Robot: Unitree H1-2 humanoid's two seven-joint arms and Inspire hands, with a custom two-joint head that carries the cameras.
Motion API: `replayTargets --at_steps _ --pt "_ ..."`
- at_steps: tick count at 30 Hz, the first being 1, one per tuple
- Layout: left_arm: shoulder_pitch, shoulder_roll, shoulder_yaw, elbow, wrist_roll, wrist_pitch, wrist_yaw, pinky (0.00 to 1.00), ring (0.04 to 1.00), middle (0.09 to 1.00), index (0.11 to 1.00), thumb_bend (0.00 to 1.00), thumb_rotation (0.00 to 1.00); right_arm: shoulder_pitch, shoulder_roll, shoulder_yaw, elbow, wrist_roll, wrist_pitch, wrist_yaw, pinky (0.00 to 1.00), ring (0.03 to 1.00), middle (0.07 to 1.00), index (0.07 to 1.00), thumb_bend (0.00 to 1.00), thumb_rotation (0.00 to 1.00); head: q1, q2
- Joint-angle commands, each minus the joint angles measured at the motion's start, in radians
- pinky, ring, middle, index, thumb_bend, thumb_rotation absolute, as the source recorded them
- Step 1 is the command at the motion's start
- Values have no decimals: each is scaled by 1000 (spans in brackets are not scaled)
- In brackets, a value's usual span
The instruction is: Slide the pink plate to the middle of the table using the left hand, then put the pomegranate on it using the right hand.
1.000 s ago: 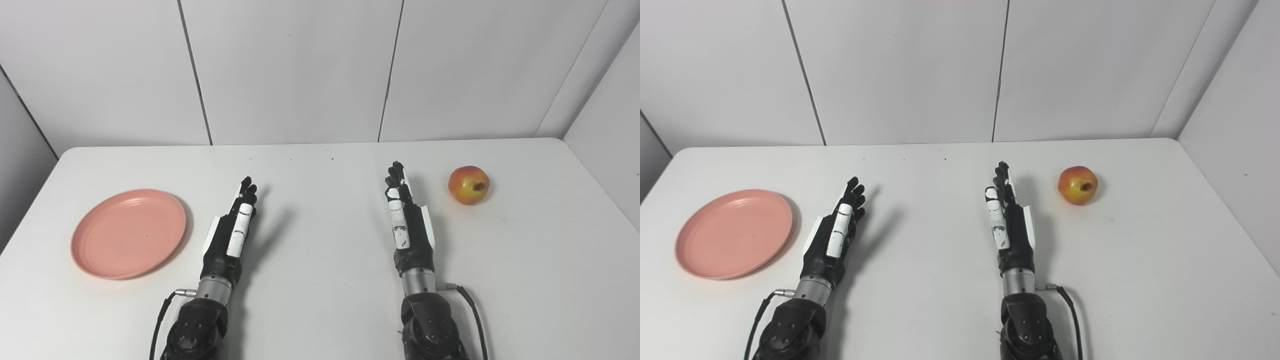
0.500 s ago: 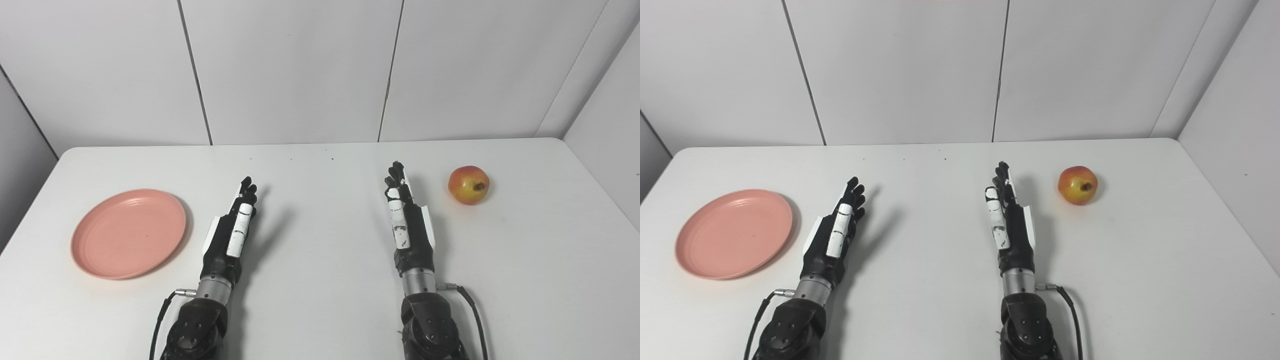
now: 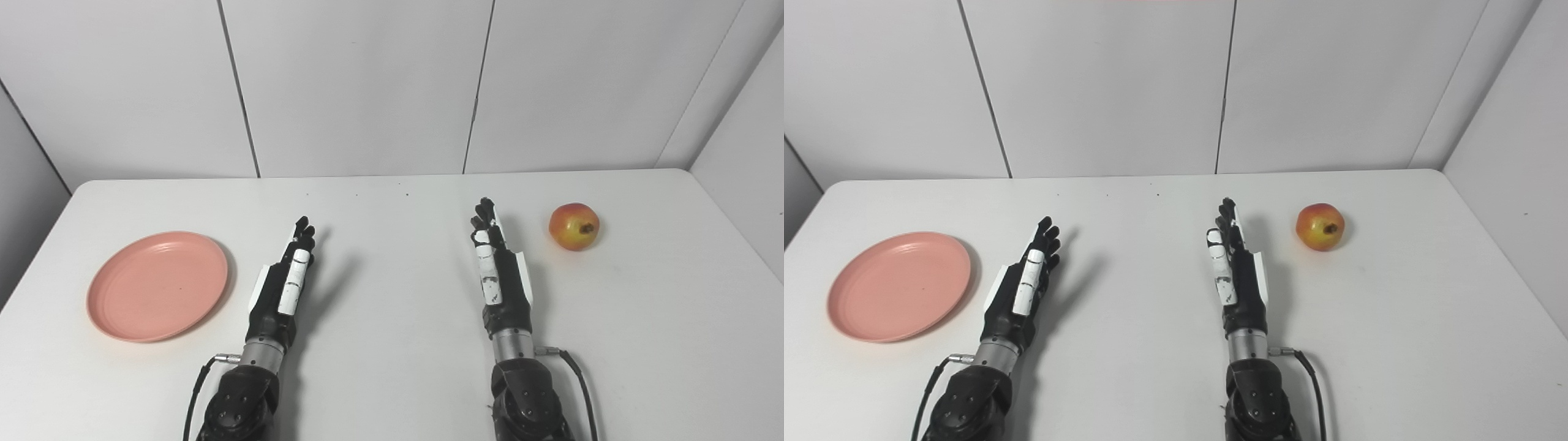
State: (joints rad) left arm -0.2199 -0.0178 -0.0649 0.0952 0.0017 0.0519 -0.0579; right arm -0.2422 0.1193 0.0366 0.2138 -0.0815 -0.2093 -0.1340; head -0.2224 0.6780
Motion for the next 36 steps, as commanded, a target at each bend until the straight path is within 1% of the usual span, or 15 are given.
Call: replayTargets --at_steps 1,14,24,26,27,28,31,32,33,36 --pt "-21 0 -6 -14 -4 -9 -12 1000 1000 1000 1000 703 1000 28 8 5 33 1 -29 2 981 967 972 976 632 1000 1 -1" --pt "-20 1 -7 -21 -4 4 -12 1000 1000 1000 1000 715 1000 28 8 5 33 3 -30 3 984 969 974 978 631 1000 1 -1" --pt "-20 1 -8 -18 -2 -5 -12 1000 1000 1000 1000 712 1000 30 10 5 35 -3 -36 -3 970 959 966 972 633 1000 6 -2" --pt "-19 2 -9 -18 -5 -5 -16 1000 1000 1000 1000 717 1000 30 8 5 37 -1 -38 -2 973 963 970 973 633 1000 26 -4" --pt "-19 1 -10 -17 -5 -8 -16 1000 1000 1000 1000 715 1000 31 7 4 36 1 -38 0 973 963 971 973 632 1000 43 -6" --pt "-18 -2 -12 -16 -4 -11 -14 1000 1000 1000 1000 713 1000 34 5 3 34 4 -37 3 975 964 972 973 637 1000 80 -13" --pt "-16 -15 -17 -7 3 -21 -4 1000 1000 1000 1000 706 1000 43 -5 0 26 12 -39 12 978 967 974 976 621 1000 119 -22" --pt "-15 -19 -21 -2 11 -26 2 1000 1000 1000 1000 710 1000 46 -9 -3 26 18 -45 15 978 968 976 978 614 1000 151 -29" --pt "-15 -20 -27 3 23 -34 8 1000 1000 1000 1000 718 1000 47 -12 -6 28 25 -51 17 973 964 973 975 606 1000 157 -31" --pt "-15 -31 -40 20 43 -51 23 1000 1000 1000 1000 746 1000 54 -25 -16 35 46 -63 27 972 963 966 969 613 985 219 -50"
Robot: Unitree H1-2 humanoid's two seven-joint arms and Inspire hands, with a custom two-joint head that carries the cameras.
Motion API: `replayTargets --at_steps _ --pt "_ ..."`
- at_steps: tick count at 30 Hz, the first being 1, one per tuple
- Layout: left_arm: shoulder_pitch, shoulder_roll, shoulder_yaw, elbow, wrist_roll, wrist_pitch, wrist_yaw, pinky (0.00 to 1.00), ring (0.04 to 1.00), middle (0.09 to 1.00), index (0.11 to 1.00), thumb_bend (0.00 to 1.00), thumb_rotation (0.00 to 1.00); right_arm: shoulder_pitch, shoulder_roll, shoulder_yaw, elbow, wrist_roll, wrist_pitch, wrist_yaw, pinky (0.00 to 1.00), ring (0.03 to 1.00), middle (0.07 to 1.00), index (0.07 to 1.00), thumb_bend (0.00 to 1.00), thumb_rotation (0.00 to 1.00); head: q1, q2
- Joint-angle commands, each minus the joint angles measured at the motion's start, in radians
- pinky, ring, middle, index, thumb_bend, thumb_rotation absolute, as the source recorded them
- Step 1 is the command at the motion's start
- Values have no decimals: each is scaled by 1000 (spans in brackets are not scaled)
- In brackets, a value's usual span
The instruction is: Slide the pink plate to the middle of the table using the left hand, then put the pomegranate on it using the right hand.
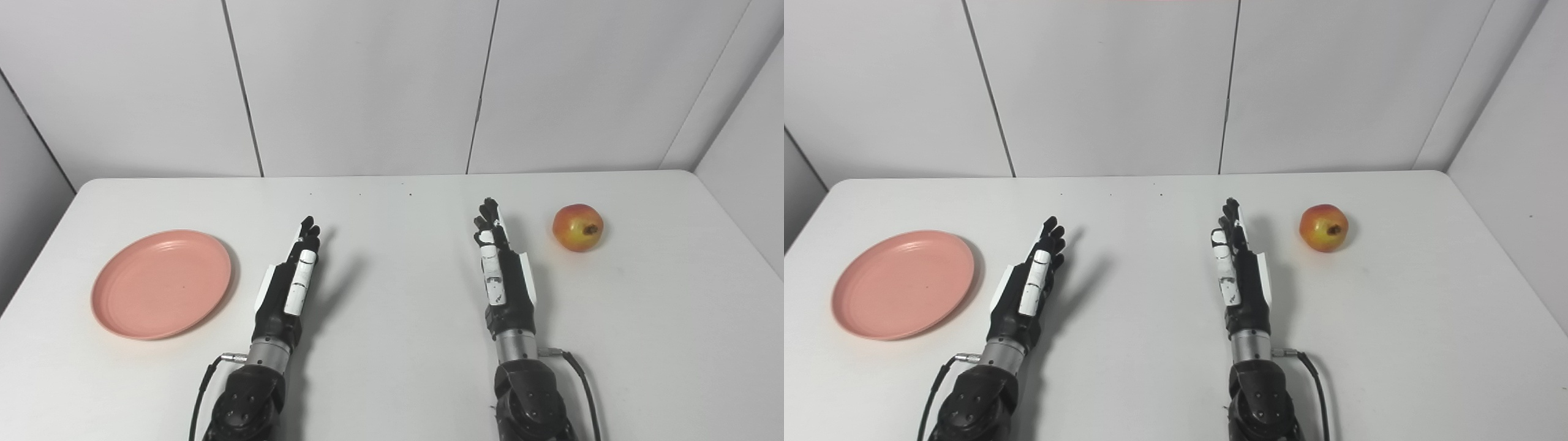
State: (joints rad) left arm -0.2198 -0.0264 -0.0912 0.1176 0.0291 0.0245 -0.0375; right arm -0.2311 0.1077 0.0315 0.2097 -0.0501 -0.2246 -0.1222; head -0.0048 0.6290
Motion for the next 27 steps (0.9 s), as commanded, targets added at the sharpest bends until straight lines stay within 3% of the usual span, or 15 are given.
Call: replayTargets --at_steps 1,11,21,27 --pt "-15 -25 -17 4 20 -30 6 1000 1000 1000 1000 751 1000 46 -17 -14 40 21 -50 18 973 961 963 967 618 980 13 -5" --pt "-22 -68 -40 73 53 -116 39 1000 1000 1000 1000 736 1000 59 -59 -29 54 81 -68 58 983 958 956 972 616 977 176 -65" --pt "-30 -87 -37 113 58 -155 55 1000 1000 1000 1000 721 1000 59 -82 -32 73 96 -92 74 980 953 952 966 590 1000 193 -81" --pt "-33 -87 -31 119 62 -159 60 1000 1000 1000 1000 753 1000 62 -77 -32 65 111 -73 80 995 962 960 976 587 988 194 -87"
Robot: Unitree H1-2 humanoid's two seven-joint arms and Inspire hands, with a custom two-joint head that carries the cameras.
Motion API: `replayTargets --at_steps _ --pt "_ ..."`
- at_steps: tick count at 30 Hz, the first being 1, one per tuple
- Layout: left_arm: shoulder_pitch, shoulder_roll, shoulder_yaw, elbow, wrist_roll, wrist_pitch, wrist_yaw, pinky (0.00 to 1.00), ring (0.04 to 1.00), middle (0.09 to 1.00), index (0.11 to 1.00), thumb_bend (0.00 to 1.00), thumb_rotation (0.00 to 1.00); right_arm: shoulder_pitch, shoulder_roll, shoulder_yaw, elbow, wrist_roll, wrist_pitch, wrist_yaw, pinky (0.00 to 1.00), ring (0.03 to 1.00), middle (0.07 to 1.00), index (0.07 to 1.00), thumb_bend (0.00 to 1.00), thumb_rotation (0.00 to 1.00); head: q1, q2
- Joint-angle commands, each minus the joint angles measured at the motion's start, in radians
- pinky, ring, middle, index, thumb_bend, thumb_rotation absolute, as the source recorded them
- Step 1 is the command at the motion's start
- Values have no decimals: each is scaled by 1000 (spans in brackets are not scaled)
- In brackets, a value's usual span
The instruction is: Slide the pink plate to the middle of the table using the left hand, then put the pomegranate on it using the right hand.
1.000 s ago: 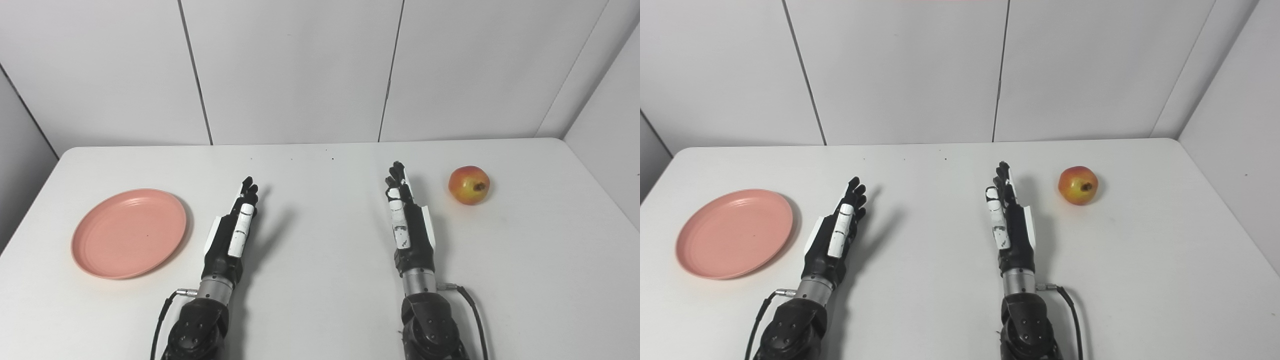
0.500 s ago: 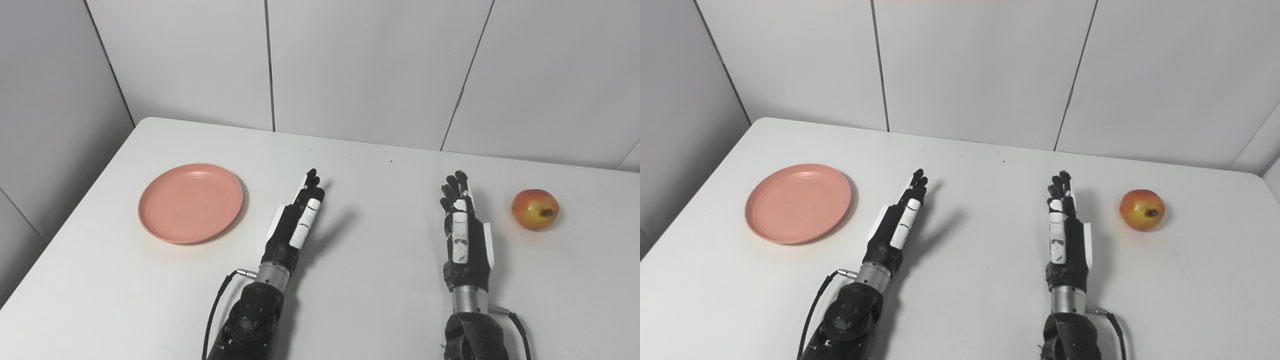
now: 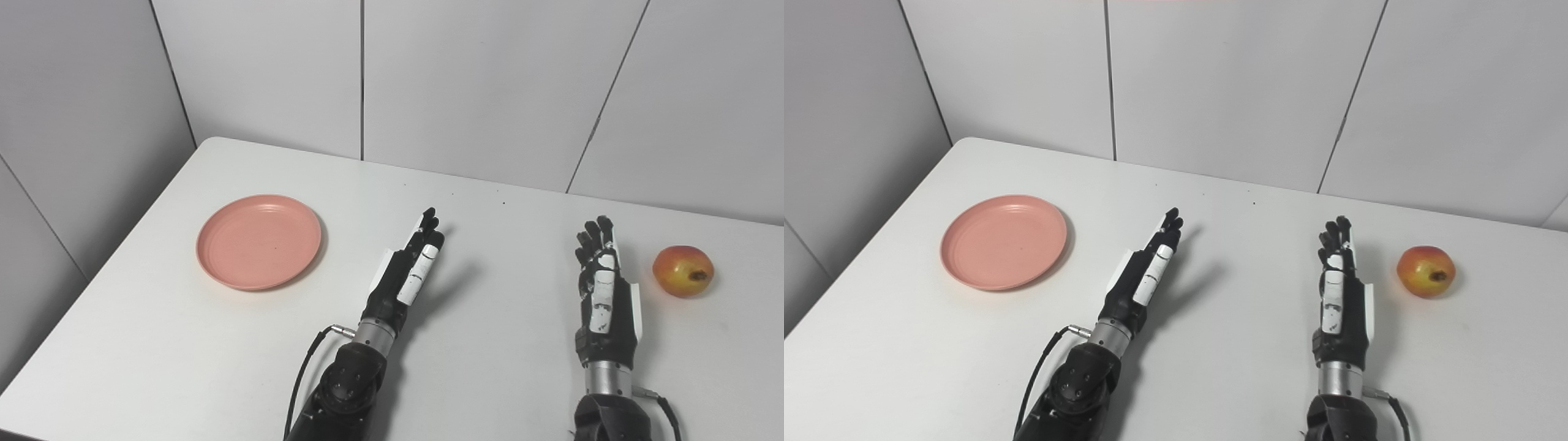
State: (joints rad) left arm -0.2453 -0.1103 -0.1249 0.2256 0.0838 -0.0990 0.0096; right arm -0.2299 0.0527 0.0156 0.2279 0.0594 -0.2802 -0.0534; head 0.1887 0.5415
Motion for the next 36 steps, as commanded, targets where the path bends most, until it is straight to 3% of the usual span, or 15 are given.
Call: replayTargets --at_steps 1,9,21,28,36 --pt "-7 -3 4 9 8 -32 14 1000 1000 1000 1000 759 1000 62 -22 -15 43 1 -17 13 998 965 962 977 576 992 2 -1" --pt "-4 -2 8 -1 8 -29 9 1000 1000 1000 1000 784 1000 66 -23 -9 25 -25 6 9 1000 980 980 987 600 999 -4 -7" --pt "13 2 17 -39 6 -19 7 1000 1000 1000 1000 747 1000 102 1 3 -65 -56 61 1 1000 998 1000 1000 568 962 1 -15" --pt "15 -6 37 -50 -12 -20 9 1000 1000 1000 1000 724 1000 143 7 23 -144 -52 146 19 1000 1000 1000 1000 561 993 19 -23" --pt "33 -34 50 -117 -15 66 33 1000 1000 1000 1000 743 1000 151 -5 24 -131 -44 116 24 1000 992 1000 1000 529 989 61 -44"
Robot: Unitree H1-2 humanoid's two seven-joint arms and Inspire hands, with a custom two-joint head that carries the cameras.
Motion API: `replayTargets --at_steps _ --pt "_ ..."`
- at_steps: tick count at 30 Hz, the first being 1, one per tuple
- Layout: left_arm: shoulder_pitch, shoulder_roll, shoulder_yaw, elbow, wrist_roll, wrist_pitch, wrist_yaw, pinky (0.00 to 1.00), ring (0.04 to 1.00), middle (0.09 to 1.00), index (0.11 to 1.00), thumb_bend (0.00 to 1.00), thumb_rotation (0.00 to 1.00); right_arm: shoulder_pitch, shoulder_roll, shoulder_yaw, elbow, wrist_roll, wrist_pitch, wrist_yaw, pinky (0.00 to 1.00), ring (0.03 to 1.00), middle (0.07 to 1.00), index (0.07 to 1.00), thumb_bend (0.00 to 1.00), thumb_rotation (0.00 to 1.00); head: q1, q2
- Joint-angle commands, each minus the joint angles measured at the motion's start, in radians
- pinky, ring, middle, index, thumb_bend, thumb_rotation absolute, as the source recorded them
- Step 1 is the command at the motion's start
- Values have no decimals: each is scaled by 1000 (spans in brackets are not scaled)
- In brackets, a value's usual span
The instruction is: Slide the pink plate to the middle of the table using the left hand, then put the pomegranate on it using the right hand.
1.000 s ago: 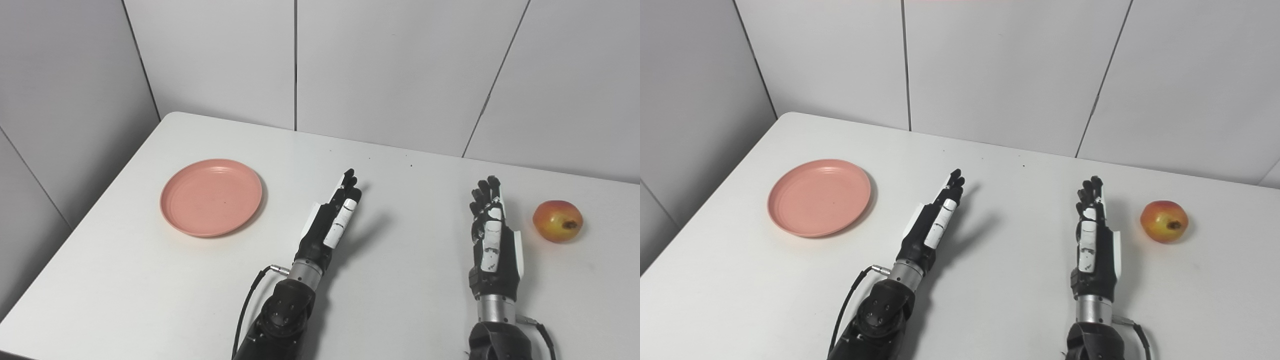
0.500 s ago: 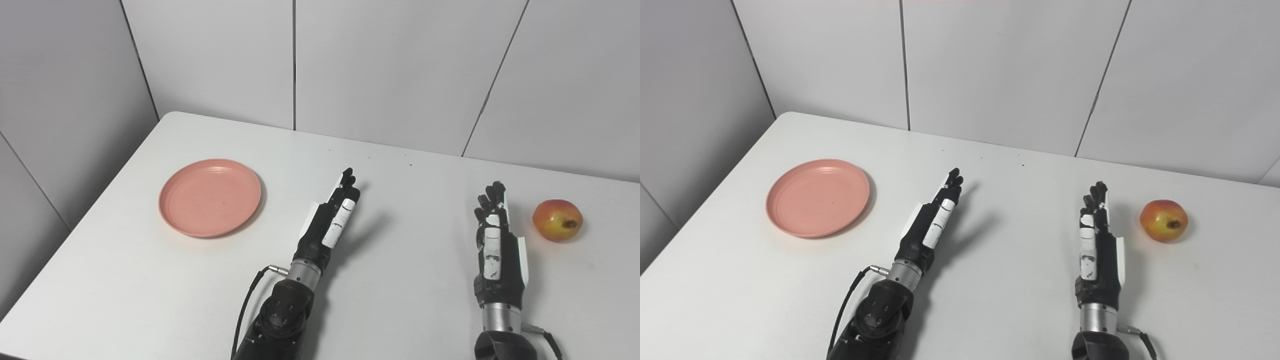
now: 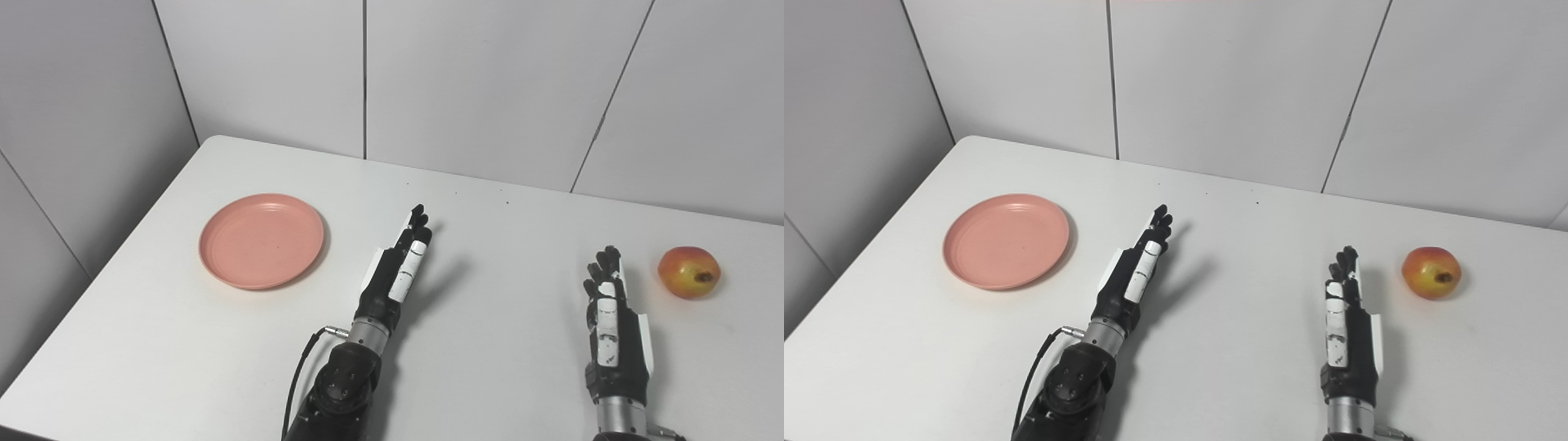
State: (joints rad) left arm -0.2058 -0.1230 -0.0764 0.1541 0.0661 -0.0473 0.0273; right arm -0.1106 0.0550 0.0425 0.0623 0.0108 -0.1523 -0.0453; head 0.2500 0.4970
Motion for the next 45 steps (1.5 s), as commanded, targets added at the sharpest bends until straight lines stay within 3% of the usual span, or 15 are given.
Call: replayTargets --at_steps 1,5,13,21,23,28,31,40,45 --pt "-1 -32 4 -62 19 26 40 1000 1000 1000 1000 735 1000 29 -11 -5 43 9 -15 19 1000 992 1000 1000 529 994 19 -7" --pt "3 -49 7 -92 63 10 99 1000 1000 1000 991 696 1000 19 -27 -12 77 22 -41 28 998 986 996 999 553 993 51 -19" --pt "-18 13 -4 -179 90 57 64 1000 1000 1000 1000 715 1000 13 -33 -27 103 44 -73 35 990 973 984 999 586 957 84 -32" --pt "-51 59 49 -235 77 68 75 973 972 983 978 680 1000 6 -35 -30 114 48 -77 42 994 972 979 991 617 961 89 -43" --pt "-62 86 61 -251 68 87 54 976 971 986 976 683 1000 4 -35 -30 115 45 -76 43 998 973 982 994 617 969 88 -44" --pt "-94 134 106 -311 -13 202 7 999 986 994 981 726 1000 -4 -38 -31 129 46 -80 46 999 977 984 995 595 978 86 -48" --pt "-119 160 145 -305 -32 220 16 987 970 981 966 720 1000 -10 -40 -30 136 41 -84 47 996 975 979 993 595 977 86 -53" --pt "-135 291 224 -255 -126 200 -56 993 963 963 949 737 1000 -21 -39 -29 150 38 -89 49 1000 979 975 993 591 980 91 -60" --pt "-137 353 264 -207 -167 162 -79 929 926 937 918 763 1000 -22 -35 -32 153 39 -94 45 1000 969 966 981 593 967 92 -62"
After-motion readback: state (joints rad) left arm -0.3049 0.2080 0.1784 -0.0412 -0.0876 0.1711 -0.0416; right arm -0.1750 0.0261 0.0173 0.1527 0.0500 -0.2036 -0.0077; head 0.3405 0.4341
